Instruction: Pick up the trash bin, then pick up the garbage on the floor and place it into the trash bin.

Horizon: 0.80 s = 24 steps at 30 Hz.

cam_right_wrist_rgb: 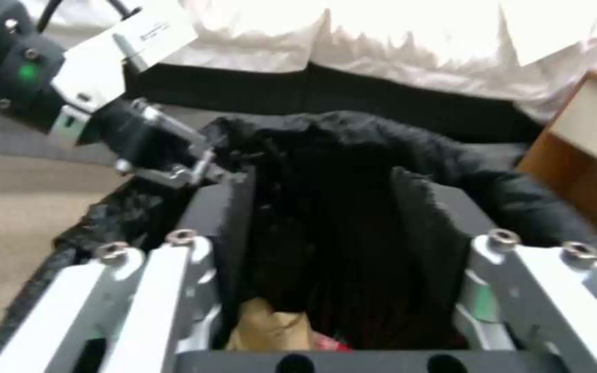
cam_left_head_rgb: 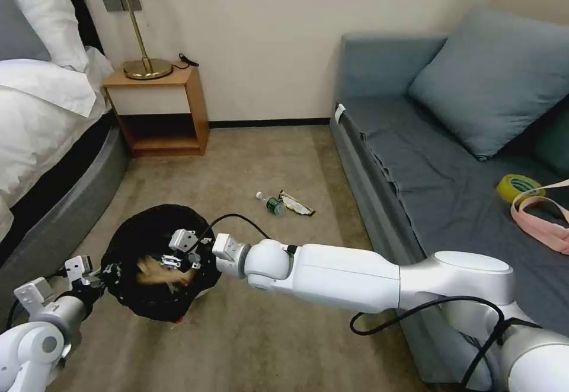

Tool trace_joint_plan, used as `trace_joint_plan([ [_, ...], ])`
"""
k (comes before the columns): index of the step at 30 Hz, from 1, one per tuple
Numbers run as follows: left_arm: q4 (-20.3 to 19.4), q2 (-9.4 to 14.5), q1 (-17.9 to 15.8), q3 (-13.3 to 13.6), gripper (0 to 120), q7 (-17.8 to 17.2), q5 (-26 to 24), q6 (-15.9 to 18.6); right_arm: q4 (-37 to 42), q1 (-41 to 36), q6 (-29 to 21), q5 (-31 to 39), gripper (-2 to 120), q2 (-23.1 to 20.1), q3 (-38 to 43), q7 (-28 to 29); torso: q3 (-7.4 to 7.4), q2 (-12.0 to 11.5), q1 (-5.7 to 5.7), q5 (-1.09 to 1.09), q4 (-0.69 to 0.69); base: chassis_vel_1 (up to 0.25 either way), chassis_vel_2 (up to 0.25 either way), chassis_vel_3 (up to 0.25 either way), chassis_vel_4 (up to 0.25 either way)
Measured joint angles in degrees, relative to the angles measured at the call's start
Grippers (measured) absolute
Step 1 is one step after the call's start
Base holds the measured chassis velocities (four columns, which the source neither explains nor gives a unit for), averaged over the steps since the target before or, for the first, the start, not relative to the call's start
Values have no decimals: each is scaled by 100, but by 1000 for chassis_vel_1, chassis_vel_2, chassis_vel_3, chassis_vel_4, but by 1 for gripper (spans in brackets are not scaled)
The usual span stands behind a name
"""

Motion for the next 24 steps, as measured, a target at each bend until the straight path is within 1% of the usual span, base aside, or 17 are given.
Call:
trace_joint_plan([
  [1, -8, 0, 6, -16, 2, -8, 0, 2, 4, -3, 16, -156, 64, -24, 78, 18, 0, 0, 0, 0, 0, 0, 0, 0, 0],
  [2, -8, 0, 6, -16, 2, -8, 0, 2, 4, -3, 16, -156, 64, -24, 78, 18, 0, 0, 0, 0, 0, 0, 0, 0, 0],
  [5, -12, 3, 23, -61, 2, -47, 1, 16, 7, -113, 214, -892, 77, -92, 507, 213, 0, 0, 0, 0, 1, 0, 0, 0, 0],
  [6, -12, 6, 30, -83, 2, -57, 4, 17, 43, -181, 247, -1150, 82, -146, 723, 371, 0, 0, 0, 0, 1, 0, 0, 0, 0],
  [7, -12, 6, 30, -83, 2, -57, 4, 17, 43, -181, 247, -1150, 82, -146, 723, 371, 0, 0, 0, 0, 1, 0, 0, 0, 0],
  [8, -12, 9, 32, -107, 2, -66, 9, 17, 110, -250, 236, -1366, 87, -220, 939, 566, 0, 0, 0, 0, 2, 0, 0, 0, 0],
  [11, -9, 8, 30, -158, 2, -97, 21, 17, 416, -472, -143, -1872, 98, -525, 1633, 1254, 0, 0, 0, 0, 1, 0, 0, 0, 0],
  [12, -13, 7, 29, -169, 2, -111, 37, 16, 512, -559, -242, -1980, 99, -646, 1864, 1438, 0, 0, 0, 0, 0, 0, 0, 0, 0],
  [13, -13, 7, 29, -169, 2, -111, 37, 16, 512, -559, -242, -1980, 99, -646, 1864, 1438, 0, 0, 0, 0, 0, 0, 0, 0, 0],
  [14, -30, 7, 24, -184, 2, -124, 68, 12, 670, -685, -390, -2099, 99, -868, 2210, 1609, 0, 0, 0, 1, 1, 0, 0, 0, 0],
  [15, -42, 10, 17, -193, 2, -127, 95, 7, 814, -767, -513, -2140, 100, -1097, 2459, 1724, 0, 0, 0, 2, 2, 0, 0, 0, 0],
  [17, -61, 27, 0, -216, 2, -145, 152, 1, 1162, -947, -793, -2074, 100, -1592, 2908, 1940, 0, 0, 0, 2, -3, 0, 0, 0, 0],
  [18, -61, 27, 0, -216, 2, -145, 152, 1, 1162, -947, -793, -2074, 100, -1592, 2908, 1940, 0, 0, 0, 2, -3, 0, 0, 0, 0],
  [20, -69, 32, -22, -231, 2, -147, 282, -26, 1698, -1317, -1240, -1644, 100, -2048, 3437, 2150, 0, 0, 0, 2, -5, 0, 0, 0, 0],
  [22, -69, 28, -33, -259, 2, -153, 399, -54, 2155, -1728, -1600, -1262, 100, -2306, 3872, 2338, 0, 0, 0, 3, -4, 0, 0, 0, 0],
  [23, -69, 28, -33, -259, 2, -153, 399, -54, 2155, -1728, -1600, -1262, 100, -2306, 3872, 2338, 0, 0, 0, 3, -4, 0, 0, 0, 0],
  [24, -69, 21, -35, -282, 2, -157, 431, -61, 2385, -1982, -1776, -1082, 100, -2436, 4155, 2436, -1, 0, 0, 3, -2, 0, 0, 0, 0],
])
